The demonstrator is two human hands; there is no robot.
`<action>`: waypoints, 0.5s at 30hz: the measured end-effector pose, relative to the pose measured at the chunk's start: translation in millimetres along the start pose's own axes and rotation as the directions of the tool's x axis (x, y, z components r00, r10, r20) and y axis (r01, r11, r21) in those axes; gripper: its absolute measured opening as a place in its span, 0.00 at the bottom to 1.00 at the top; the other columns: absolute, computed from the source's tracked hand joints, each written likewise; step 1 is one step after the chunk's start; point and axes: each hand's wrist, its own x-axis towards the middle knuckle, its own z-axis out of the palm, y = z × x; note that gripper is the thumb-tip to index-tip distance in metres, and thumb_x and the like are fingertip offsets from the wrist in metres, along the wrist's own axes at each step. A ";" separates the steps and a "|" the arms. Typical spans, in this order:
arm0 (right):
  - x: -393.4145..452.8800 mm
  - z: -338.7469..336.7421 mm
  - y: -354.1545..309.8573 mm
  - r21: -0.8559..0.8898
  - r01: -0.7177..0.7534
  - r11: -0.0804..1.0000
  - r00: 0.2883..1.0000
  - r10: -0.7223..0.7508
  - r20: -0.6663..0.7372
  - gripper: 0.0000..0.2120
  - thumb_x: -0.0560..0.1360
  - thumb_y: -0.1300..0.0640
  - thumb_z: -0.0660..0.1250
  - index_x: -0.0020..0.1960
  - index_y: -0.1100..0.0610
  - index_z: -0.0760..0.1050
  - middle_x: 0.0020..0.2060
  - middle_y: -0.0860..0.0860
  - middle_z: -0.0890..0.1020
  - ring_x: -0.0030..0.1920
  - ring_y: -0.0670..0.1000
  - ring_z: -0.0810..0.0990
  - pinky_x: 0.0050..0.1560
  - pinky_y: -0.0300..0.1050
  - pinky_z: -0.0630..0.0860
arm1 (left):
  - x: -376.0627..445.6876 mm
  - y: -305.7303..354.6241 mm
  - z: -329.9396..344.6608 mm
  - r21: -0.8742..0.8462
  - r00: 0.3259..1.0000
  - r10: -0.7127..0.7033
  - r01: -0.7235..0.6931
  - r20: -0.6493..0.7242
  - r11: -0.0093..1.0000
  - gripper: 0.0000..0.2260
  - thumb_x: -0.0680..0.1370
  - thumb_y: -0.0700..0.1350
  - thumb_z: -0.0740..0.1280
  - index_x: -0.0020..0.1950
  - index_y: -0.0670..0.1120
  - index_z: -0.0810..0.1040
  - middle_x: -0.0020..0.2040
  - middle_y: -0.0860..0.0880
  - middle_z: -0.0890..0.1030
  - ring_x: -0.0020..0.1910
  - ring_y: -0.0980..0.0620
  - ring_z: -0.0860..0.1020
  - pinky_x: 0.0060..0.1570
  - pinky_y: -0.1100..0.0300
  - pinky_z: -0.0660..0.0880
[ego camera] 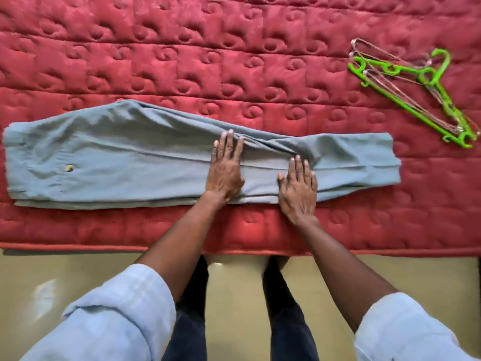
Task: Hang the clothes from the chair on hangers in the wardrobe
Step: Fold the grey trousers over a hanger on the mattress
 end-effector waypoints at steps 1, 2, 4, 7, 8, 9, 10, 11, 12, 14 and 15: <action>-2.2 -5.5 14.8 0.039 -0.036 0.999 0.999 0.037 -0.022 0.29 0.81 0.45 0.47 0.76 0.58 0.63 0.75 0.54 0.65 0.76 0.56 0.61 0.74 0.54 0.56 | 1.5 11.6 5.2 -0.009 0.999 0.004 -0.005 -0.047 1.000 0.38 0.65 0.41 0.58 0.78 0.42 0.61 0.78 0.38 0.59 0.78 0.39 0.56 0.77 0.45 0.50; -2.5 -13.6 36.0 0.097 -0.058 0.994 0.995 0.065 -0.071 0.28 0.80 0.46 0.49 0.74 0.59 0.66 0.73 0.56 0.69 0.73 0.58 0.65 0.72 0.53 0.58 | 4.9 31.3 12.1 -0.008 0.997 0.023 -0.024 -0.068 1.000 0.37 0.66 0.41 0.57 0.77 0.41 0.63 0.77 0.38 0.61 0.77 0.39 0.57 0.77 0.45 0.51; 3.5 -35.0 77.9 0.245 -0.114 0.963 0.967 0.164 -0.197 0.25 0.78 0.51 0.54 0.68 0.64 0.72 0.65 0.61 0.76 0.65 0.63 0.73 0.66 0.53 0.63 | 12.8 70.7 28.5 0.008 0.991 0.088 -0.088 -0.099 0.996 0.34 0.67 0.40 0.58 0.75 0.40 0.65 0.76 0.37 0.63 0.77 0.39 0.60 0.76 0.46 0.52; 25.7 -64.6 147.5 0.424 -0.286 0.859 0.835 0.440 -0.330 0.18 0.75 0.58 0.61 0.60 0.66 0.76 0.56 0.64 0.79 0.57 0.65 0.76 0.60 0.52 0.65 | 23.3 122.0 52.6 0.028 0.981 0.149 -0.147 -0.123 0.989 0.30 0.70 0.41 0.61 0.73 0.40 0.68 0.75 0.37 0.66 0.75 0.39 0.62 0.76 0.46 0.53; 33.9 -73.5 166.2 0.454 -0.347 0.821 0.796 0.513 -0.320 0.18 0.74 0.58 0.63 0.60 0.66 0.76 0.56 0.64 0.79 0.57 0.65 0.75 0.61 0.53 0.65 | 25.2 134.7 58.4 0.039 0.979 0.152 -0.149 -0.133 0.988 0.28 0.71 0.42 0.62 0.72 0.40 0.70 0.74 0.36 0.67 0.75 0.39 0.63 0.75 0.46 0.54; 42.4 -81.3 184.3 0.456 -0.399 0.795 0.780 0.556 -0.288 0.19 0.74 0.57 0.64 0.61 0.65 0.76 0.57 0.64 0.78 0.59 0.65 0.74 0.61 0.53 0.65 | 27.1 147.8 64.2 0.041 0.975 0.164 -0.160 -0.150 0.986 0.26 0.72 0.43 0.63 0.71 0.41 0.71 0.73 0.36 0.68 0.74 0.39 0.63 0.75 0.45 0.55; 50.1 -87.2 197.9 0.441 -0.450 0.777 0.783 0.580 -0.223 0.19 0.74 0.54 0.65 0.61 0.63 0.76 0.58 0.63 0.78 0.60 0.64 0.74 0.62 0.54 0.65 | 28.8 157.6 69.1 0.039 0.970 0.186 -0.182 -0.155 0.983 0.24 0.73 0.45 0.64 0.69 0.42 0.73 0.72 0.36 0.69 0.73 0.40 0.63 0.74 0.45 0.56; 57.4 -91.9 207.6 0.412 -0.505 0.758 0.791 0.598 -0.131 0.18 0.75 0.52 0.66 0.61 0.61 0.76 0.59 0.61 0.78 0.62 0.63 0.73 0.63 0.54 0.65 | 30.1 165.7 73.3 0.043 0.963 0.216 -0.212 -0.159 0.976 0.22 0.74 0.47 0.64 0.67 0.43 0.75 0.71 0.36 0.70 0.72 0.40 0.62 0.73 0.45 0.56; 63.7 -96.5 216.9 0.389 -0.551 0.738 0.794 0.608 -0.029 0.18 0.74 0.50 0.67 0.59 0.59 0.76 0.59 0.60 0.78 0.63 0.62 0.73 0.64 0.54 0.64 | 31.3 174.8 77.7 0.058 0.956 0.250 -0.244 -0.151 0.968 0.20 0.75 0.48 0.64 0.65 0.43 0.76 0.71 0.37 0.71 0.71 0.40 0.63 0.73 0.45 0.57; 72.4 -102.5 228.7 0.411 -0.586 0.698 0.793 0.598 0.115 0.12 0.72 0.51 0.69 0.53 0.56 0.79 0.56 0.57 0.81 0.61 0.60 0.76 0.64 0.53 0.66 | 33.0 185.6 86.8 0.096 0.943 0.287 -0.274 -0.168 0.957 0.12 0.76 0.47 0.65 0.57 0.45 0.79 0.69 0.38 0.73 0.70 0.40 0.65 0.72 0.44 0.60; 73.9 -104.1 232.3 0.447 -0.567 0.692 0.806 0.578 0.127 0.09 0.71 0.53 0.70 0.49 0.54 0.79 0.52 0.55 0.83 0.57 0.59 0.78 0.62 0.52 0.68 | 34.3 187.7 90.9 0.100 0.939 0.291 -0.276 -0.186 0.956 0.08 0.76 0.45 0.65 0.52 0.45 0.80 0.68 0.38 0.74 0.69 0.40 0.67 0.71 0.44 0.62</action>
